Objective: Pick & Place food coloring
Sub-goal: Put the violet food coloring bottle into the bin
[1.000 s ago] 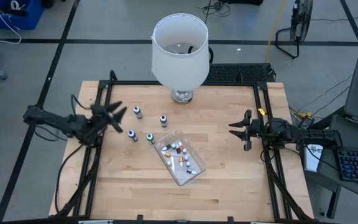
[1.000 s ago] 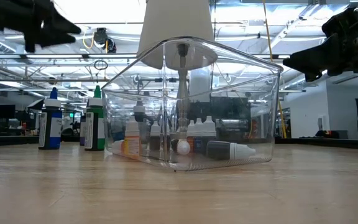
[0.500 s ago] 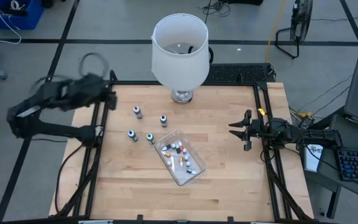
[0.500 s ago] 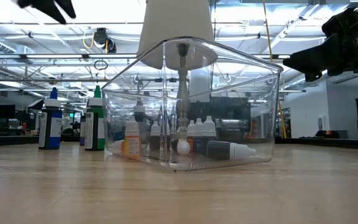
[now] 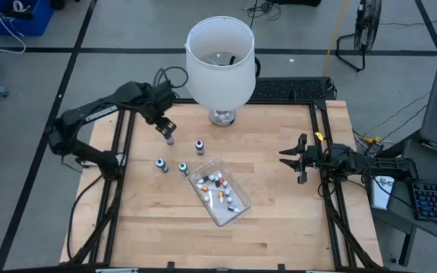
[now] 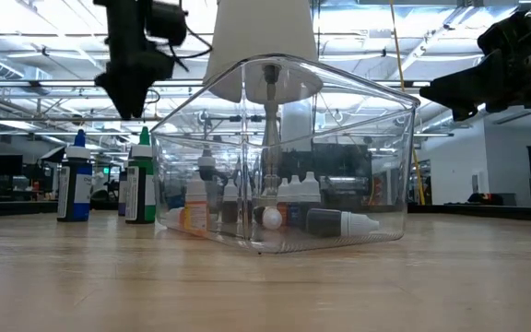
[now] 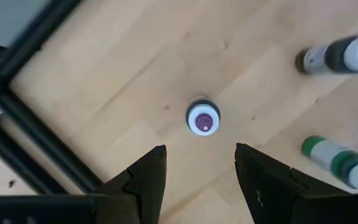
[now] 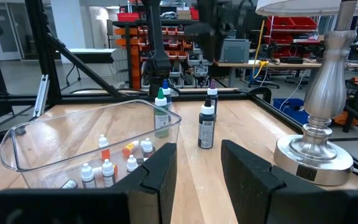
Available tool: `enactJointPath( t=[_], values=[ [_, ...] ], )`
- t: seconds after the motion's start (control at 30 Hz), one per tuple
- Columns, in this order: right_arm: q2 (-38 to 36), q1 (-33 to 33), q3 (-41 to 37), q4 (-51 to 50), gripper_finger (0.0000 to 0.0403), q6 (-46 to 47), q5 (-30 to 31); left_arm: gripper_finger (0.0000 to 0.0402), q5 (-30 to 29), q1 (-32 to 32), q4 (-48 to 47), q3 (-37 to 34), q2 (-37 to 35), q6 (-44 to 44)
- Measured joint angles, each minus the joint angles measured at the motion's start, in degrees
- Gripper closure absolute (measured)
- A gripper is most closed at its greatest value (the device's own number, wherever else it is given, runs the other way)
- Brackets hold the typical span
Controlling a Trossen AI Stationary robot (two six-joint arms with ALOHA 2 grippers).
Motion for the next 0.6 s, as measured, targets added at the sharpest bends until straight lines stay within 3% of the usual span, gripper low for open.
enactJointPath(
  t=[0.3,0.6],
  values=[
    [-0.01,0.01,0.00,0.00,0.0289,0.01,0.00,0.0211,0.07,0.78,4.97,-6.96,2.04,4.93],
    [-0.01,0.01,0.00,0.00,0.0289,0.00,0.00,0.0203,2.47,-1.91,8.73,-7.87,2.04,6.58]
  ],
)
